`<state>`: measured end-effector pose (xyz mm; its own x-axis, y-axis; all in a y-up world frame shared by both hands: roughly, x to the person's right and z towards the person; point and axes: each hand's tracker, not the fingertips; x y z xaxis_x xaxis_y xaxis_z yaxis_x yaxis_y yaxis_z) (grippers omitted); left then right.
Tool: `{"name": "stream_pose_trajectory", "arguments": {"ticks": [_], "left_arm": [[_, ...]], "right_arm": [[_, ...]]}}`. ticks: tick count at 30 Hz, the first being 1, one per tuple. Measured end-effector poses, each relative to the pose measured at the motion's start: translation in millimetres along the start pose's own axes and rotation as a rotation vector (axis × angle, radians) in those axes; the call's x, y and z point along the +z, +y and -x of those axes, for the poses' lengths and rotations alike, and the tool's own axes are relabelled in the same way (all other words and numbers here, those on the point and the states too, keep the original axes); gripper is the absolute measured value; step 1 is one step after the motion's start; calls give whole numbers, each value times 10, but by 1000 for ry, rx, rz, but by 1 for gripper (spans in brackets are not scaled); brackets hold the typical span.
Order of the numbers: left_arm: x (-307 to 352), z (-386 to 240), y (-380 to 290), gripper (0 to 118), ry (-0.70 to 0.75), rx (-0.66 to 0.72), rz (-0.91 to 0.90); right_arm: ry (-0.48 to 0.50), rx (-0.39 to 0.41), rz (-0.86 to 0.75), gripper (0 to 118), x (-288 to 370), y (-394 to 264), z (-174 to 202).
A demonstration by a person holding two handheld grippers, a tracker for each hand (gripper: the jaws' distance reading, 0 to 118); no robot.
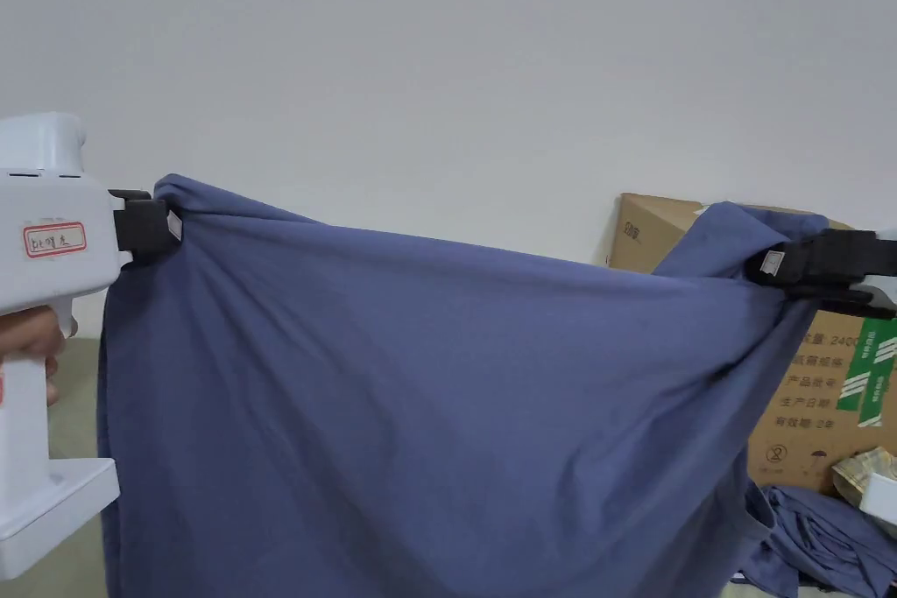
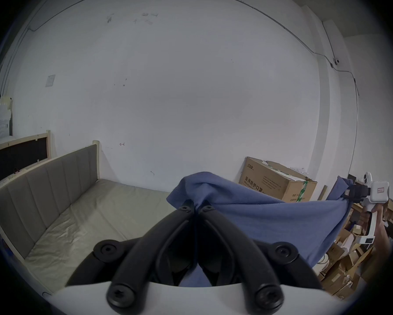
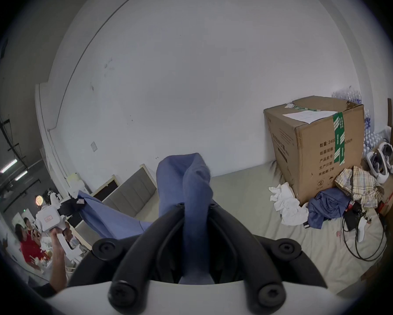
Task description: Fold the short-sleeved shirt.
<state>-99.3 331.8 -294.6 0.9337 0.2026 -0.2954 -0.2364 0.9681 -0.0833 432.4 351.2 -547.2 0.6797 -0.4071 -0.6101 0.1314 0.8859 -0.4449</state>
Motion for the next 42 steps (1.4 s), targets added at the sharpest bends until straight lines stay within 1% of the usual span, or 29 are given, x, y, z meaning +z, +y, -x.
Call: {"name": "stream_pose_trajectory", "arguments": {"ticks": [4,7,9,13,16,17,18,19,20,22,23,25,26,27,29,31,34,36,39,42], "left_arm": [[-46,19,19,4,5,7,8],[-119,36,35,4,18,-7,18],[-189,60,37,4,23,-10,27],[-397,143,35,4,36,-11,52],[-619,173,55,4,41,-19,74],[-721,180,77,4,43,-22,84],[-824,185,103,4,48,-29,93],[-915,181,123,4,58,-33,82],[-1038,182,156,4,74,-36,75],[-1273,181,236,4,91,-32,78],[-1389,169,268,4,99,-38,71],[-1661,163,351,4,124,-89,71],[-1814,171,389,4,144,-106,73],[-1941,184,417,4,148,-97,77],[-2210,236,467,4,150,-73,72],[-2463,301,495,4,169,-75,67],[-2760,366,495,4,205,-115,35],[-2938,406,503,4,203,-141,41],[-3168,466,540,4,207,-135,49],[-3306,501,496,4,186,-117,25]], "right_arm": [[7,-15,3,6,-72,21,-5],[-7,12,18,6,-164,9,28],[-15,16,28,6,-251,22,8],[-11,-5,38,6,-456,56,-85],[-24,5,41,6,-681,140,-132],[-30,13,42,6,-782,186,-146],[-55,39,37,6,-864,224,-134],[-93,81,8,6,-963,264,-124],[-102,109,2,6,-1079,315,-121],[-95,110,-11,6,-1296,413,-115],[-109,125,-22,6,-1415,470,-100],[-115,189,-70,6,-1645,555,-95],[-155,247,-71,6,-1780,591,-84],[-175,263,-74,6,-1912,620,-93],[-163,225,-61,6,-2182,693,-145],[-170,222,-65,6,-2385,727,-157],[-174,258,-72,6,-2636,781,-157],[-184,285,-68,6,-2795,825,-156],[-185,319,-61,6,-2990,900,-185],[-189,310,-76,6,-3144,927,-253]]}}
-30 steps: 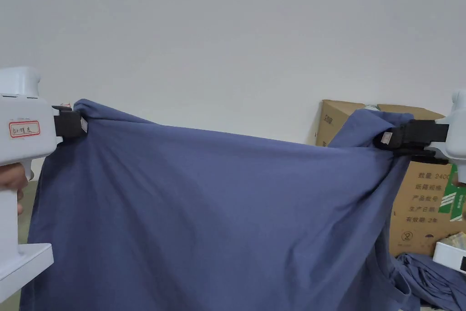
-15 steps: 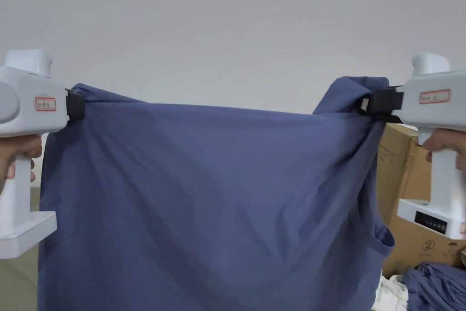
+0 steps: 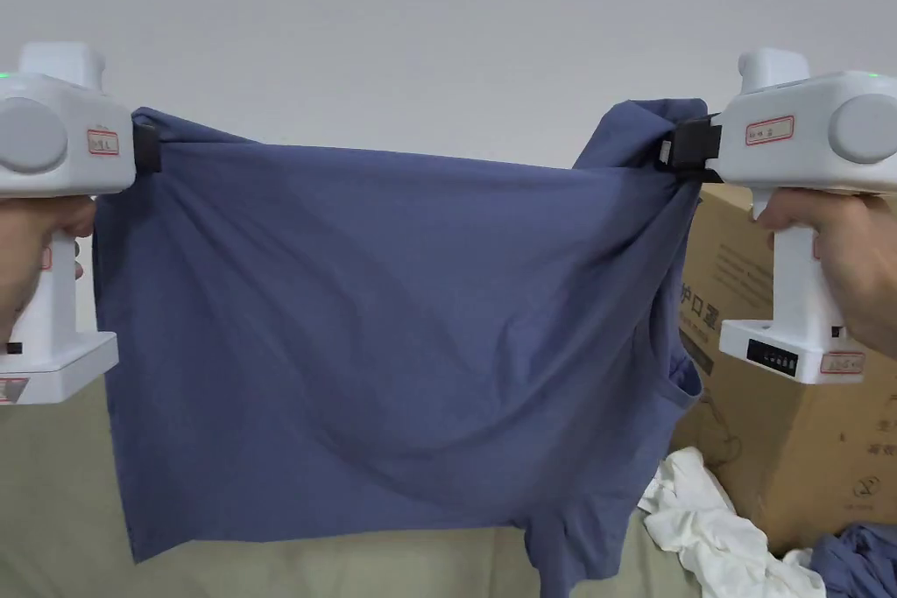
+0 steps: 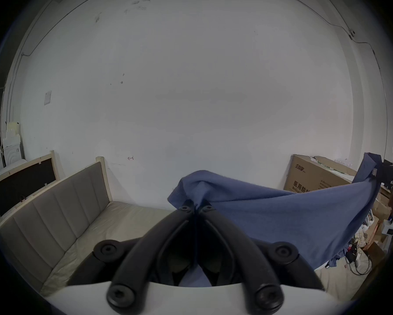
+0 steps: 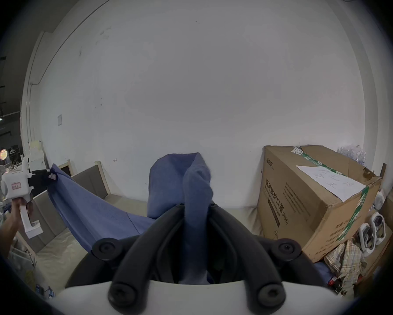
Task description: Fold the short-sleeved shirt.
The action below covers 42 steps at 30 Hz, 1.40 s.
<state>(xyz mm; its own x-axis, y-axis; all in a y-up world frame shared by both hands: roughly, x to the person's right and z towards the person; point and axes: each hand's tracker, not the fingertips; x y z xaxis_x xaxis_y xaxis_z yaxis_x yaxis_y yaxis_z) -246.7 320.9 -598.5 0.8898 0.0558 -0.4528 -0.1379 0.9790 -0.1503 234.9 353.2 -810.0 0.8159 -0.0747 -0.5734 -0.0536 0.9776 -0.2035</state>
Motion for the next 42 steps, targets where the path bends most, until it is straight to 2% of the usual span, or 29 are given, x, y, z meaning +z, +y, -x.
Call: {"name": "stream_pose_trajectory", "arguments": {"ticks": [4,8,12,16,18,20,22,24,29,33,36,39,42], "left_arm": [[-128,-30,-245,4,6,-87,19],[-114,6,-725,4,-3,-50,57],[-80,55,-1285,4,-1,-39,136],[237,120,-1933,4,-41,7,213],[403,165,-2251,4,-56,16,244],[613,198,-2588,4,-62,0,292],[831,213,-2879,4,-81,-14,327],[1025,238,-3182,4,-81,-16,397],[1392,395,-3886,4,-123,-66,538],[1638,486,-4270,4,-137,-18,633],[1725,557,-4525,4,-143,-26,712],[1773,555,-4787,4,-146,-92,766],[1729,565,-5018,4,-125,-68,815]], "right_arm": [[6,-25,2,6,-127,-217,-52],[20,-61,46,6,-157,-673,-115],[49,-52,114,6,-37,-1185,-139],[63,-60,146,6,214,-1813,-162],[70,-66,213,6,347,-2162,-168],[61,-20,258,6,562,-2542,-137],[62,-41,278,6,801,-2903,-107],[73,-116,326,6,994,-3293,-128],[44,-100,472,6,1499,-4155,-38],[31,-179,579,6,1775,-4708,-14],[18,-181,643,6,1867,-5030,-1],[16,-160,697,7,1854,-5249,14],[11,-135,728,7,1811,-5388,73]]}}
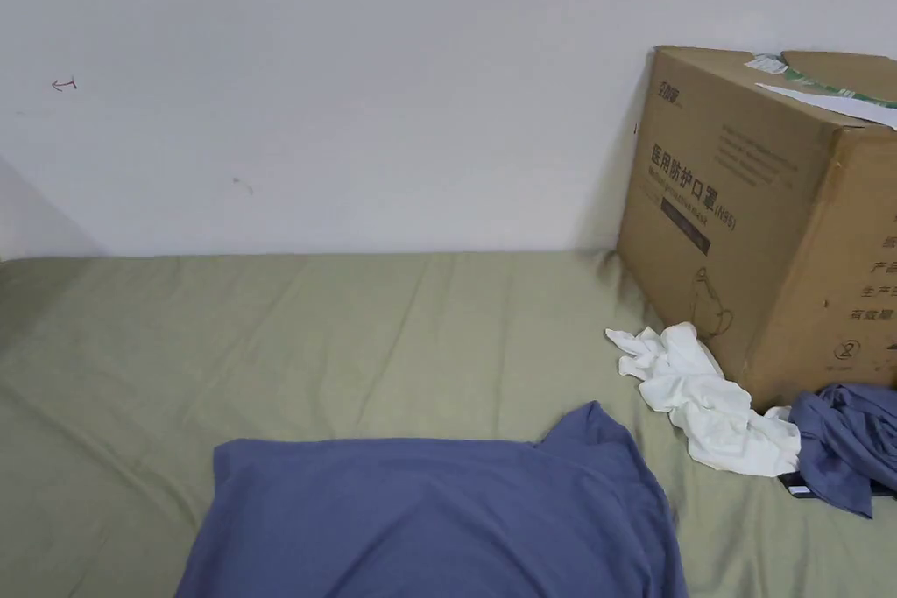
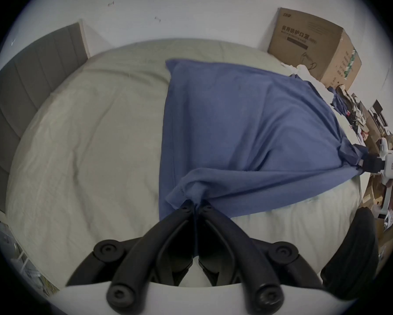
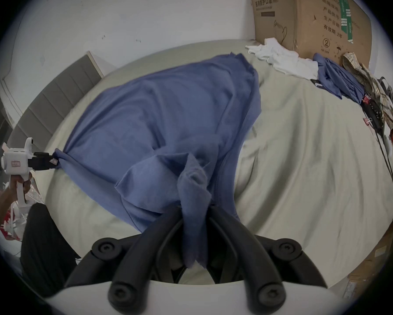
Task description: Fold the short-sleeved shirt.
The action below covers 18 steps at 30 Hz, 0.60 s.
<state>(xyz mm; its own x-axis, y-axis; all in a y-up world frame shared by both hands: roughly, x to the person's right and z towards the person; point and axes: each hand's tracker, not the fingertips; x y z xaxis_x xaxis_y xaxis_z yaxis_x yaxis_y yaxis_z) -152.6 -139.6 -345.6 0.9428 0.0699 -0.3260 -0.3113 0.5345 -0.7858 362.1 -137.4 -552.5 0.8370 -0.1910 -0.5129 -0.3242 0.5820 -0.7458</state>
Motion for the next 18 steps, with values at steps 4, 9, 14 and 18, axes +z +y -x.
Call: {"name": "stream_pose_trajectory", "arguments": {"ticks": [4,9,14,18], "left_arm": [[-56,-67,-59,9,29,-36,-27],[13,-57,-45,50,30,-62,-25],[400,-24,196,76,83,-36,-89],[1005,-133,482,87,45,15,-285]], "right_arm": [[-25,15,31,9,-106,-76,42],[-31,9,24,14,-118,-109,41],[-43,45,38,19,-117,-101,79],[-61,122,101,41,-72,34,136]]}}
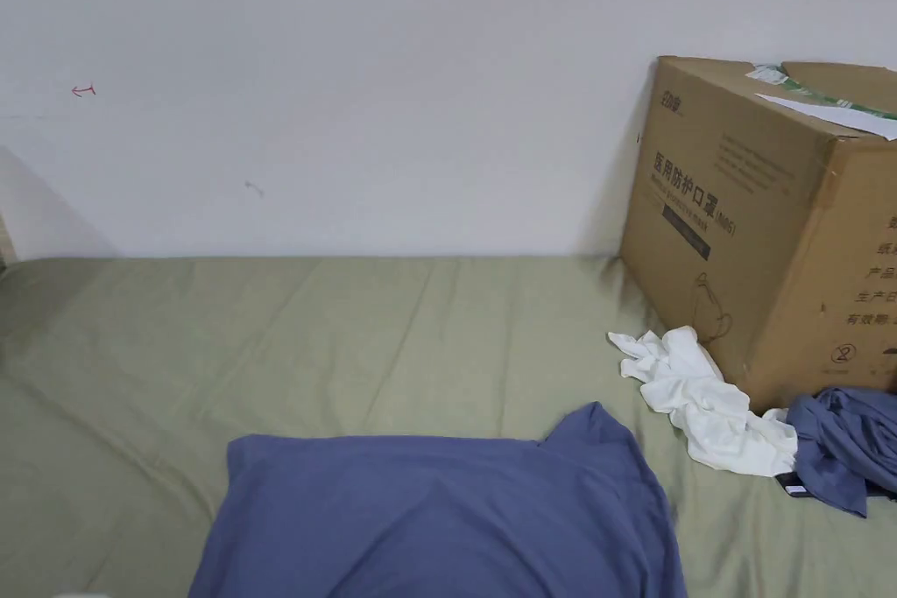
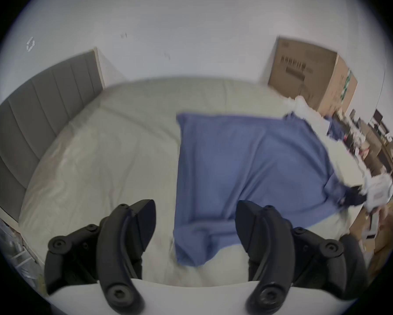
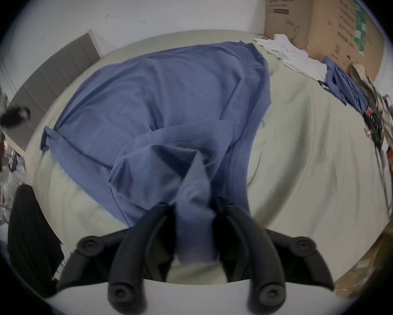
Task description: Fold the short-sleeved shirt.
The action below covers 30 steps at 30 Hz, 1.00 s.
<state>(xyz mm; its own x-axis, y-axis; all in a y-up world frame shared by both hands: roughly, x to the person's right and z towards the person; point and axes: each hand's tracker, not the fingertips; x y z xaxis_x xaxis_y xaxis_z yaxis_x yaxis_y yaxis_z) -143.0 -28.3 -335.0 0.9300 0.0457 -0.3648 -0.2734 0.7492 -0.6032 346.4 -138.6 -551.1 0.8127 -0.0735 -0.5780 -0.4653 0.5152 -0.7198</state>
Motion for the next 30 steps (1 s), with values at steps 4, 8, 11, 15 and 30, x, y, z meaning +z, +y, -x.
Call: {"name": "stream_pose_trajectory", "arguments": {"ticks": [4,8,11,15,30], "left_arm": [[547,-135,388,100,-5,5,-196],[1024,-293,569,113,-11,45,-342],[1277,-438,579,113,-24,46,-369],[1537,-629,468,113,-30,50,-426],[1452,-597,477,92,-39,22,-280]], "right_arm": [[-73,46,-138,60,464,146,132],[-84,36,-421,73,1271,298,336],[-101,60,-610,90,1825,363,552],[-72,87,-780,95,2323,340,792],[48,155,-890,5,2778,167,1072]]}}
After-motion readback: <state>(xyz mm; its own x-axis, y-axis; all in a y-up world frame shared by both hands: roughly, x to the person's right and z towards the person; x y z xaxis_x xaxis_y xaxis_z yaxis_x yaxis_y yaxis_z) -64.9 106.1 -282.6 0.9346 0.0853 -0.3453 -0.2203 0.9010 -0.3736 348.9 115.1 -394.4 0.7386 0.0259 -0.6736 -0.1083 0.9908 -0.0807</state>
